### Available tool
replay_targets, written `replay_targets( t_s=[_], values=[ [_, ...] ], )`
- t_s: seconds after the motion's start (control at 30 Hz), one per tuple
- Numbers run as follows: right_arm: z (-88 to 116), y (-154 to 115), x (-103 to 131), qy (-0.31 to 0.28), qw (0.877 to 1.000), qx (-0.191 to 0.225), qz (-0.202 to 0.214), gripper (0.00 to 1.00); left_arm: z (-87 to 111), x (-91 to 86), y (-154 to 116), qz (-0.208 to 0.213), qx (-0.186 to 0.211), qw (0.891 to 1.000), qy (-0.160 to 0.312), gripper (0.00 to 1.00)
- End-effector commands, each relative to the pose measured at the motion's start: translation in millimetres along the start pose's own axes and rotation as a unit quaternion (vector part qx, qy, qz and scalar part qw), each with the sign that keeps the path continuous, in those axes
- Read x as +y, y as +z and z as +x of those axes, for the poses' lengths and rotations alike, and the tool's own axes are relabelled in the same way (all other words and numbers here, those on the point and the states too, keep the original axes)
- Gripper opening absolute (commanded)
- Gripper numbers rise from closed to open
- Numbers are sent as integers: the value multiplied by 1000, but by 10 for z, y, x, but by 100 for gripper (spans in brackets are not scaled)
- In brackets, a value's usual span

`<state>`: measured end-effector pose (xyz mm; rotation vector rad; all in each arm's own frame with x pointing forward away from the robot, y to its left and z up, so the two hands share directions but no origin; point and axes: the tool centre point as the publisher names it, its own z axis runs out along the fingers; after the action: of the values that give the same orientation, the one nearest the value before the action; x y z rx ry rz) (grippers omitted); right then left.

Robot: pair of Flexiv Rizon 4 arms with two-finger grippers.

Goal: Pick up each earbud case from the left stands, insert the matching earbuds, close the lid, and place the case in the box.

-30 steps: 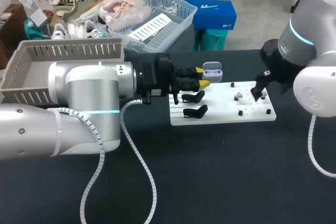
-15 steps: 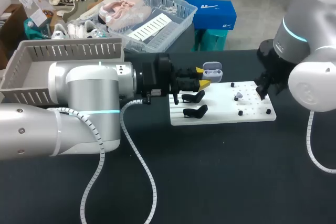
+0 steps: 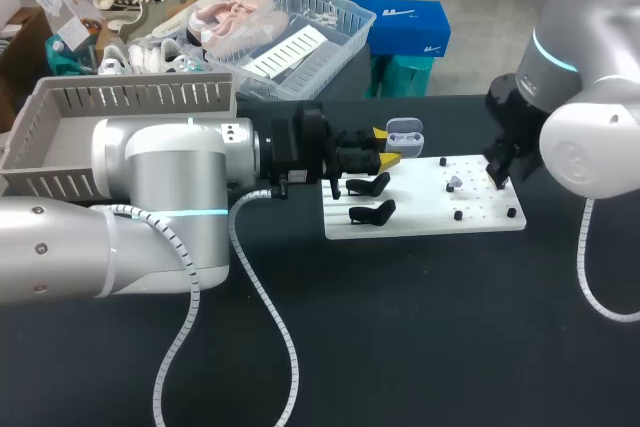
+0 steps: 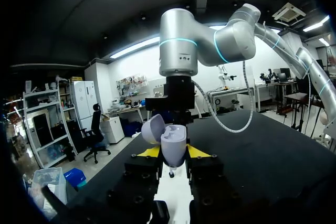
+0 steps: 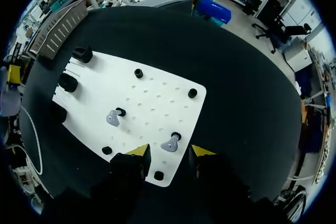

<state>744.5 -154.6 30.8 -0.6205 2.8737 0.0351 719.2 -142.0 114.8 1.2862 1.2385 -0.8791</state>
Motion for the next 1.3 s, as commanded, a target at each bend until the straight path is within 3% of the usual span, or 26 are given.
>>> replay_targets(
  t_s=[0.03, 0.73, 1.3],
  values=[
    [-19, 24, 25, 0, 1000, 4, -2, 45, 4, -7, 0, -2, -1, 1000, 1, 0],
    [-14, 89, -9, 7, 1000, 6, -9, 43, 4, -7, 0, -2, -1, 1000, 1, 0],
    [-56, 127, -19, 13, 1000, 6, -10, 35, 4, -7, 0, -2, -1, 1000, 1, 0]
  ],
)
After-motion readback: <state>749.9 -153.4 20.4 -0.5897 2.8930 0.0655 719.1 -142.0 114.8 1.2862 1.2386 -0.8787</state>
